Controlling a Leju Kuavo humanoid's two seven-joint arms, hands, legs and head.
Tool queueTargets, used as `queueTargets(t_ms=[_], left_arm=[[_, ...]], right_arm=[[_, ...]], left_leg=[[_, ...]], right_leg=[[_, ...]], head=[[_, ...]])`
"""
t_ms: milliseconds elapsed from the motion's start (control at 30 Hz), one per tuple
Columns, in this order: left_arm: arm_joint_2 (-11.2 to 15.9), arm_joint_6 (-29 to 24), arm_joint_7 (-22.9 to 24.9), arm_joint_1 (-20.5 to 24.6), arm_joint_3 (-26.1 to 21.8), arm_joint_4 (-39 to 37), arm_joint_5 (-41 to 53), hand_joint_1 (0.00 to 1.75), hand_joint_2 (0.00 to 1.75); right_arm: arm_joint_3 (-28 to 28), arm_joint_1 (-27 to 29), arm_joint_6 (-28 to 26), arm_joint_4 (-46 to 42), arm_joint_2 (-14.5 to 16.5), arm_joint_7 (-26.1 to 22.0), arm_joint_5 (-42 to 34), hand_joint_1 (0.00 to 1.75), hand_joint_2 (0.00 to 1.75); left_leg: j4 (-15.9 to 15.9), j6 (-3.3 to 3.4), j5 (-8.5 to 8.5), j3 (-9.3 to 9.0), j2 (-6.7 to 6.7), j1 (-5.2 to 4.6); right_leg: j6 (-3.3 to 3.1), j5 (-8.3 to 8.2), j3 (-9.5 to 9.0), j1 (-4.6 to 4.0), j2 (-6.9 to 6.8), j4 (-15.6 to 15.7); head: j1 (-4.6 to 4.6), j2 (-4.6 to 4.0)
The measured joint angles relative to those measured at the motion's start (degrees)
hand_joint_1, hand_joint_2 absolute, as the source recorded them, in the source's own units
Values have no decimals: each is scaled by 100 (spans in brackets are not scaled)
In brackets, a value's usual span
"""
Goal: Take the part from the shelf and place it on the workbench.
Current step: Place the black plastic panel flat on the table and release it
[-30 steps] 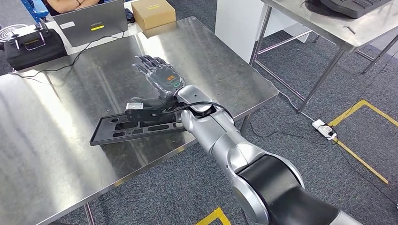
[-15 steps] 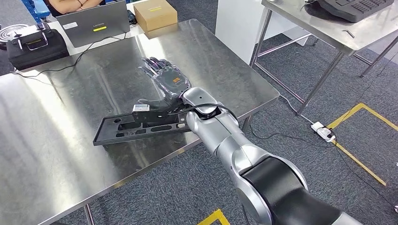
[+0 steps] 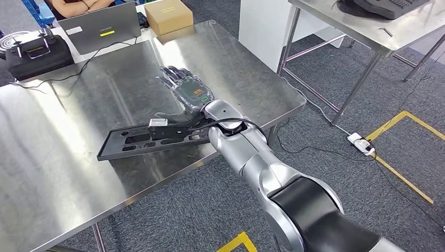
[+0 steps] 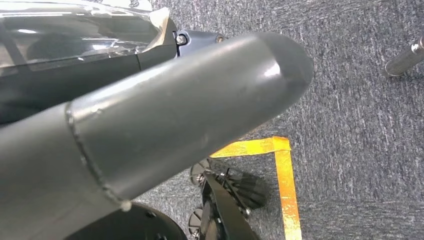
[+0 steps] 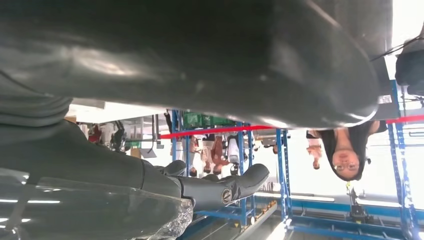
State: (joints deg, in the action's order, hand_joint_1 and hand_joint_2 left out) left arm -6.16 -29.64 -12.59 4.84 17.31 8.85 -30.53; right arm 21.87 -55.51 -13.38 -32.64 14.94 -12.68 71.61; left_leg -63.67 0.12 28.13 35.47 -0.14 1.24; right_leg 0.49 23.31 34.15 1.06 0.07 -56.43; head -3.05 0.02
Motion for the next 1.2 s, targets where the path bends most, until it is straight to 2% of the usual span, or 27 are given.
queueTargets(t_ms=[33,67,167,233,267,333,367,400,433,467,500,533,567,600,667,733,800,867,900,933,967,1033,1067,1100,1200], left_arm=[[-1,1,0,3,0,0,3,0,0],[-3,1,0,6,1,0,5,0,0],[-4,1,3,9,2,0,9,0,0],[-6,0,4,9,2,0,14,0,0],[-8,1,3,10,2,0,16,0,0],[-9,6,-2,10,2,0,26,0,0],[-9,14,-13,9,2,0,37,0,0],[-8,22,-28,8,3,0,49,0,0],[-6,33,-47,7,3,0,60,0,0],[-4,47,-68,6,4,0,69,0,0],[-3,63,-86,6,8,0,76,0,0],[-3,86,-103,6,14,0,86,0,0],[-3,143,-124,5,23,0,93,0,0],[-3,276,-148,4,33,0,88,0,0],[-2,785,-198,0,52,0,69,0,0],[-8,1239,-220,4,78,0,79,0,0],[-25,1382,-196,17,119,0,121,0,0],[-34,1426,-150,27,173,0,167,0,0],[-33,1441,-130,30,200,0,185,0,0],[-31,1454,-112,32,224,0,203,0,0],[-27,1466,-101,37,242,0,216,0,0],[-19,1474,-82,71,278,0,240,0,0],[-18,1476,-75,94,298,1,249,0,0],[-20,1479,-66,115,320,1,255,0,0],[-24,1488,-43,138,355,2,264,0,0]], right_arm=[[1,-5,0,-15,-4,8,-4,0,0],[2,-10,0,-32,-8,16,-8,0,0],[9,-10,1,-65,-30,37,-12,0,0],[10,-8,1,-82,-63,43,-13,0,0],[10,-7,1,-89,-82,44,-14,0,0],[13,9,1,-95,-129,44,-19,0,0],[15,27,1,-95,-159,43,-22,0,0],[16,49,1,-96,-192,42,-28,0,0],[17,71,1,-104,-227,37,-35,0,0],[18,85,2,-121,-260,31,-44,0,0],[18,90,2,-151,-294,22,-56,0,0],[19,92,3,-190,-328,13,-68,0,0],[20,92,3,-229,-365,3,-84,0,0],[21,94,7,-263,-409,-10,-102,0,0],[22,106,27,-316,-513,-34,-142,0,0],[22,119,45,-367,-606,-25,-170,0,0],[22,151,51,-422,-690,13,-192,0,0],[22,235,55,-468,-812,41,-213,0,0],[22,291,55,-487,-877,48,-220,0,0],[22,347,55,-507,-936,50,-227,0,0],[22,392,55,-531,-982,52,-230,0,0],[22,436,51,-588,-1056,64,-236,0,0],[21,439,49,-618,-1089,74,-239,0,0],[20,441,46,-644,-1119,82,-243,0,0],[18,475,40,-699,-1204,99,-250,0,0]], left_leg=[[350,8,-108,-198,-5,-2],[552,24,-153,-305,-12,-12],[613,135,-204,-284,-28,-54],[640,240,-273,-251,-15,-54],[653,292,-309,-227,-8,-53],[651,354,-359,-158,-2,-75],[650,373,-384,-121,-2,-92],[648,385,-409,-87,-5,-108],[647,389,-434,-59,-9,-125],[647,389,-455,-39,-14,-143],[645,383,-474,-26,-17,-157],[639,371,-490,-12,-18,-183],[633,353,-506,1,-14,-197],[629,328,-523,12,-11,-201],[635,264,-566,34,-6,-193],[549,198,-482,90,-9,-179],[77,124,-117,277,-7,-137],[-665,45,297,540,-3,-82],[-900,16,392,603,-2,-58],[-932,-6,381,566,-1,-36],[-741,-20,274,419,1,-16],[5,-33,16,-50,-4,2],[299,-16,-59,-212,-14,-5],[466,9,-86,-293,-24,-19],[503,153,-150,-242,-32,-59]], right_leg=[[20,-11,7,-9,1,-5],[46,-27,16,-20,1,-6],[145,-76,48,-29,0,11],[169,36,152,-19,-1,-149],[151,187,271,-18,-1,-400],[92,585,611,-16,-1,-1213],[87,733,750,-17,-1,-1583],[99,806,795,-18,-1,-1772],[121,794,715,-21,-1,-1715],[143,702,498,-28,-1,-1387],[143,585,206,-41,-2,-919],[131,480,-54,-58,-6,-494],[112,400,-237,-73,-9,-183],[87,360,-317,-87,-12,-35],[47,300,-304,-91,-15,2],[0,222,-284,-50,-24,46],[-26,153,-243,-9,-33,73],[-22,107,-176,-3,-38,61],[-8,88,-140,0,-42,50],[10,70,-102,7,-43,33],[28,57,-68,17,-43,13],[70,33,-8,31,-39,-36],[94,20,20,25,-37,-58],[126,0,44,16,-36,-69],[238,-60,93,14,-34,-55]], head=[[-2,0],[-3,0],[-12,0],[-17,0],[-22,0],[-29,0],[-28,0],[-28,0],[-29,0],[-28,0],[-28,0],[-25,0],[-23,0],[-20,0],[-20,0],[-16,0],[-7,0],[-3,0],[-3,0],[-3,0],[-2,0],[1,0],[0,0],[-2,0],[-8,0]])
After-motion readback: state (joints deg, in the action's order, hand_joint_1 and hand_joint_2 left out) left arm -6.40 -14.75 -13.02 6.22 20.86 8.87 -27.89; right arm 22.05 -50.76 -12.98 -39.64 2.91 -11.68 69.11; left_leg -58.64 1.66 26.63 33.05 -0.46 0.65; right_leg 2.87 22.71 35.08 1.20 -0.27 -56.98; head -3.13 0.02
